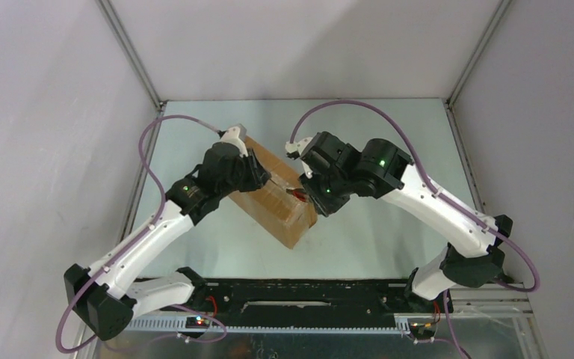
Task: Unpack the express box
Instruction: Cut the express box at the center of the board.
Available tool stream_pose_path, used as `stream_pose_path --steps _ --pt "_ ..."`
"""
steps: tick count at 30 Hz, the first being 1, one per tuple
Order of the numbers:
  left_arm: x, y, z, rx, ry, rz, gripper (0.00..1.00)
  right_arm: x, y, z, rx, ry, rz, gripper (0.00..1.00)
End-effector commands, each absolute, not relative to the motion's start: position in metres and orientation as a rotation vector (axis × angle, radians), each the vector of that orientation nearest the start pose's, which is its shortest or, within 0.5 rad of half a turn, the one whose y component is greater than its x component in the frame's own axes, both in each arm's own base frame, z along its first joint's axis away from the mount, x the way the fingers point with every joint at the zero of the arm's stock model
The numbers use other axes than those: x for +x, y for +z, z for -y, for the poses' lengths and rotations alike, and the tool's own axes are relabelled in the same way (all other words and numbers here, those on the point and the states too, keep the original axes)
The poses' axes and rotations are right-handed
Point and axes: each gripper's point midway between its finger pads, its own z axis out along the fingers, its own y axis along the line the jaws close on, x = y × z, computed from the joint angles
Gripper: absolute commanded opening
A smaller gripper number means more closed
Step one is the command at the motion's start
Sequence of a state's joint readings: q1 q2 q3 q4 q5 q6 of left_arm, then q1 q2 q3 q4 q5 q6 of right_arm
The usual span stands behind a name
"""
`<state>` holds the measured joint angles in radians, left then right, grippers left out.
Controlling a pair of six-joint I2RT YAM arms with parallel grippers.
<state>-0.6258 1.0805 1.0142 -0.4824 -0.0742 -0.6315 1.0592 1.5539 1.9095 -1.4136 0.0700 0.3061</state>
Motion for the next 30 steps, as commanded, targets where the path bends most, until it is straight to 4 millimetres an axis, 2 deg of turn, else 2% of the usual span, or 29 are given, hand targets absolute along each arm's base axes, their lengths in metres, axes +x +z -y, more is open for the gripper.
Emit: stream_pose_path --steps 1,6,11,16,19,24,30 --pt "0.253 0.224 0.211 -0.021 -0.700 -2.232 0.30 0.155 0.297 -0.262 -0.918 0.332 -2.470 0.00" --pt "0.253 0.259 0.220 0.017 -0.789 -2.152 0.31 0.153 0.296 -0.264 -0.925 0.341 -2.475 0.00" --pt "0.251 0.277 0.226 0.036 -0.834 -2.130 0.31 0.144 0.300 -0.272 -0.961 0.417 -2.473 0.00" --pt "0.251 0.284 0.232 0.043 -0.877 -2.123 0.31 0.139 0.302 -0.272 -0.977 0.428 -2.476 0.00" --pt "0.251 0.285 0.234 0.046 -0.884 -2.125 0.31 0.134 0.295 -0.269 -0.990 0.415 -2.499 0.00" --pt "0.249 0.290 0.239 0.058 -0.921 -2.120 0.31 0.137 0.285 -0.258 -0.961 0.327 -2.530 0.00" --pt "0.248 0.289 0.243 0.059 -0.944 -2.123 0.31 0.150 0.303 -0.251 -0.880 0.292 -2.477 0.00"
